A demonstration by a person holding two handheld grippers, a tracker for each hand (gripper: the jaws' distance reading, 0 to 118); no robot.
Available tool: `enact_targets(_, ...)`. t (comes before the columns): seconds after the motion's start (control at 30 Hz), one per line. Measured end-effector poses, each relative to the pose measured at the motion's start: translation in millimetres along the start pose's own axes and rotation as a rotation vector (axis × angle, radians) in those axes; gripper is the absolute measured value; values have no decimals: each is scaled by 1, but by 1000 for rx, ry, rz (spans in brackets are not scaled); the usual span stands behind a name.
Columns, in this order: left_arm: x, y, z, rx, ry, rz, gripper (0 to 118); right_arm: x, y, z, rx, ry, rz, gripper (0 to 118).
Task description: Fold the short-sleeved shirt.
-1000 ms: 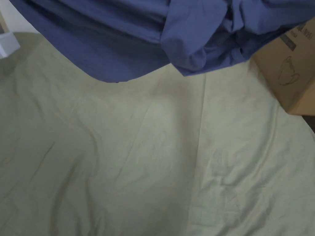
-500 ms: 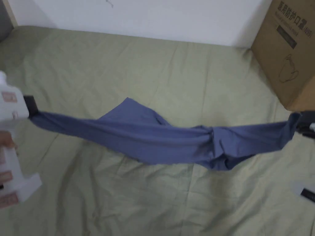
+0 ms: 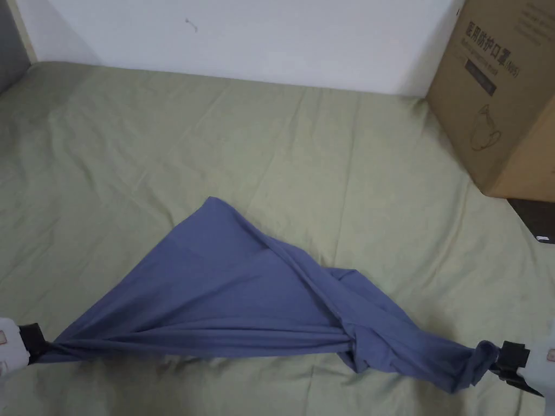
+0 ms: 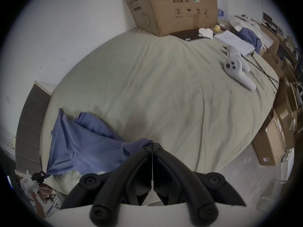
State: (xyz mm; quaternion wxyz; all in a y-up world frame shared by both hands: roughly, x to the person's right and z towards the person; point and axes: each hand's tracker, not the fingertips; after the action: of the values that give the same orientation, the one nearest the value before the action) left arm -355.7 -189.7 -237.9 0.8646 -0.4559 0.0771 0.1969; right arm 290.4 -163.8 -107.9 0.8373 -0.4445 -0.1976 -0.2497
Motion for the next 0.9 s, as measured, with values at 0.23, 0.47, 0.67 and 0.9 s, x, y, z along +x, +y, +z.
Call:
enact_targets(0.23,7,28,41,194,10,16,106,-8,14,31,207,-28,125,85)
enact_targets(0.47,55,57,114,548,-116,-162,106,-56,38,107,568,91,270,117)
enact_targets(0.67,95,25,150,772,-123,-365,108,-96,14,153,807,141,382,118)
enact_targets(0.9,113,-7,137,778,-107,-476,92,-124,-24,161,839,153,437,87)
